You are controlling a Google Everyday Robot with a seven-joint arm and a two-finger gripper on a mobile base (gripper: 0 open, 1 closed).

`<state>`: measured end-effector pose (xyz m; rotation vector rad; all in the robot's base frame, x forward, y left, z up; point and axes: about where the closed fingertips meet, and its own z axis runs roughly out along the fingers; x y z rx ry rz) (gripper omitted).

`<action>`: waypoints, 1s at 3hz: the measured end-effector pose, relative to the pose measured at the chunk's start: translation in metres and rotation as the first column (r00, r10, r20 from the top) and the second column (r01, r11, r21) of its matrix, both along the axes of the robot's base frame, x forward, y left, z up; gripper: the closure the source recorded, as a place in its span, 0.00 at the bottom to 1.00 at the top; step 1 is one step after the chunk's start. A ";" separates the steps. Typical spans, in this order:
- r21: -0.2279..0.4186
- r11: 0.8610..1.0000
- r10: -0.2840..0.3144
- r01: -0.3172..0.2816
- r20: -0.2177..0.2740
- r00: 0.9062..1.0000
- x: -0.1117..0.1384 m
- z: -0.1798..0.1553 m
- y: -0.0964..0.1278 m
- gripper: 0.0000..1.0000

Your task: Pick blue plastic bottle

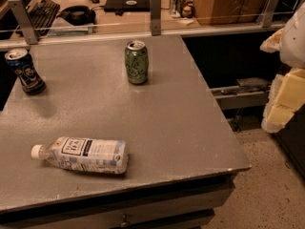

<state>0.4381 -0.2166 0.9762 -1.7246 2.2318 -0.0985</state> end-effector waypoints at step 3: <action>0.137 0.975 0.172 -0.175 0.038 0.984 -0.045 0.001 0.160 0.00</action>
Offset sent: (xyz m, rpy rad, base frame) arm -0.0330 0.1512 -0.0082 0.1345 -0.0160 0.1796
